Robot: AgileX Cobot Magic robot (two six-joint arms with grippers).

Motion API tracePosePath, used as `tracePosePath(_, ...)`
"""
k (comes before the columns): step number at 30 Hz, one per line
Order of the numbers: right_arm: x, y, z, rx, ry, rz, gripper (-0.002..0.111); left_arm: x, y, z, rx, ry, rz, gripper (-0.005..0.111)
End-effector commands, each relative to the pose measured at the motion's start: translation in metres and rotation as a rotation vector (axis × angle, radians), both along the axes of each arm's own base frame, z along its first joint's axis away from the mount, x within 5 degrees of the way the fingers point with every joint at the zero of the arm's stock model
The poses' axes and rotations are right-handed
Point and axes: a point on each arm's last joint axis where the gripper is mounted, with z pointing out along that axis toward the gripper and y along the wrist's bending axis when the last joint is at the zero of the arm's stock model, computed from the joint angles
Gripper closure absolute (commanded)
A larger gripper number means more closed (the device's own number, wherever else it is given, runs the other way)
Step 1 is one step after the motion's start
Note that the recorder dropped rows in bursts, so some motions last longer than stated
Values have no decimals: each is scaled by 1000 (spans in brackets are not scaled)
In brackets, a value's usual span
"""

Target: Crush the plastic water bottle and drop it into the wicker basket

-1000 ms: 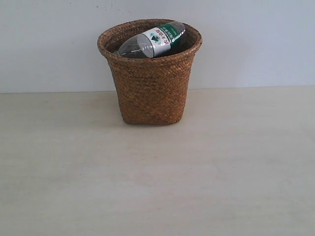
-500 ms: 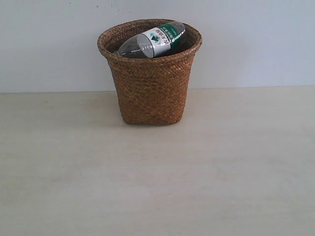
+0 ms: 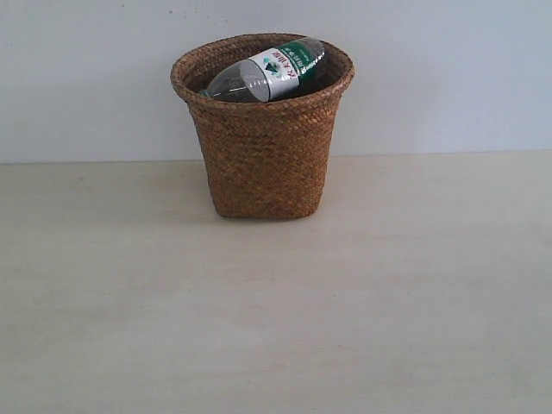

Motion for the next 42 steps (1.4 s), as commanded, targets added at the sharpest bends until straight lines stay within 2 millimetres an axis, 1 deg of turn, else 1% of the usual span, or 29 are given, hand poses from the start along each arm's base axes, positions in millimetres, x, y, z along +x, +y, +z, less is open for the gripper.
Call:
tracePosePath(1,0,0,1,-1,-15,-3,108,0,0,-1,-10,3,3,103)
tracePosePath(8,-1,-1,-2,-145,4,1,108,0,0,-1,-10,3,3,103)
tracePosePath(12,-1,-1,-6,-139,47,1,108,0,0,-1,-10,3,3,103)
tracePosePath(14,-2,-1,-9,-123,88,4,108,0,0,-1,-10,3,3,103)
tracePosePath(17,-3,-1,-17,-157,177,10,108,0,0,-1,-10,3,3,103)
tracePosePath(21,-3,-1,-17,-184,174,13,108,0,0,-1,-10,3,3,103)
tracePosePath(24,-3,-1,-17,-179,175,12,108,0,0,-1,-10,3,3,103)
tracePosePath(27,-3,-4,-17,-168,179,-33,108,0,0,-1,-10,3,3,103)
tracePosePath(42,-3,-4,-17,-156,178,-43,108,0,0,-1,-10,3,3,103)
